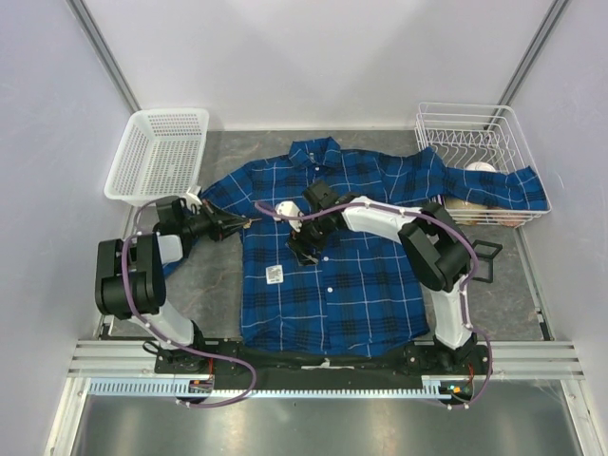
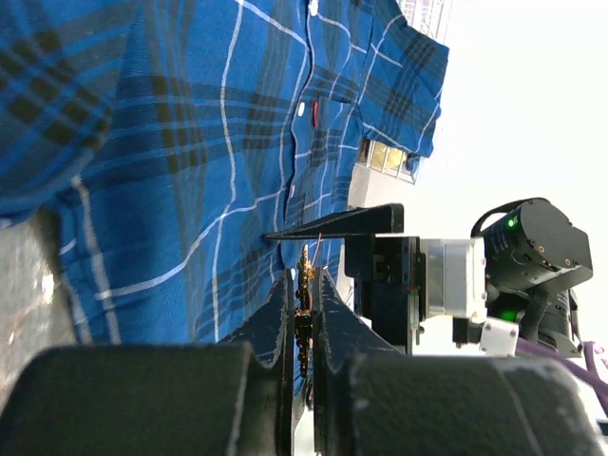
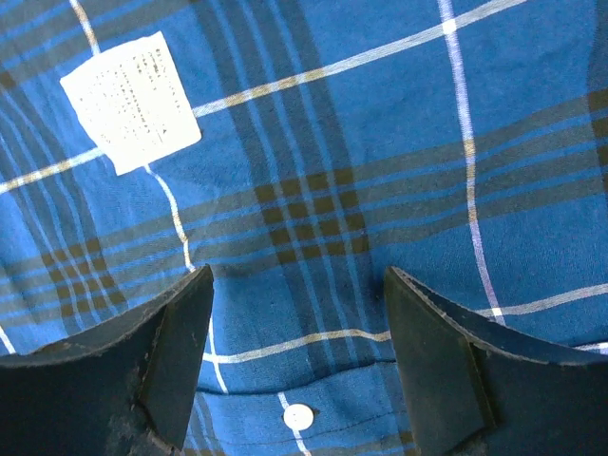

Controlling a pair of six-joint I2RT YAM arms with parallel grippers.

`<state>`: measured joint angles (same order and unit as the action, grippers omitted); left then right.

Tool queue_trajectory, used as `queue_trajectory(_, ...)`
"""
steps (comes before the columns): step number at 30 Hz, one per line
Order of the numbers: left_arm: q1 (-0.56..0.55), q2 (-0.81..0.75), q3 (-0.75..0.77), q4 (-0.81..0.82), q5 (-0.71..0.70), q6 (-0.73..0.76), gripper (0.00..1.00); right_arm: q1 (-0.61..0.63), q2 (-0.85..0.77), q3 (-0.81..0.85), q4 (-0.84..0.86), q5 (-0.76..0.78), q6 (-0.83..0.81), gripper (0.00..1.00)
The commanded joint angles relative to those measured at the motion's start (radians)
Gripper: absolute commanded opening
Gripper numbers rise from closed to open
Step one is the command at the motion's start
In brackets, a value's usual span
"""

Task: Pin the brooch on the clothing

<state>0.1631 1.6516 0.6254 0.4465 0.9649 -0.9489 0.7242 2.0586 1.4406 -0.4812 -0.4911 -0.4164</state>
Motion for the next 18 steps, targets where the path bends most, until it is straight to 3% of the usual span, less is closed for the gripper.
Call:
queue_trajectory(1,0.013,-0.096,-0.061,-0.045,0.005,0.047,0.02,0.041,-0.032,-0.149,-0.141,0.017,-0.125,0.79)
queue_trajectory(9,0.013,-0.184,-0.115,-0.032,0.017,0.045,0.02,0.080,-0.187,-0.194,-0.203,-0.052,-0.130,0.78)
queue_trajectory(13,0.010,-0.205,-0.121,0.017,-0.005,0.024,0.02,0.034,-0.224,-0.009,-0.096,0.083,0.049,0.83)
queue_trajectory(17,0.010,-0.164,-0.101,0.044,-0.025,0.030,0.02,-0.046,-0.091,0.235,-0.037,0.160,0.233,0.80)
queue_trajectory(18,0.009,-0.164,-0.084,0.037,-0.019,0.038,0.02,-0.046,-0.059,0.283,-0.027,0.257,0.285,0.79)
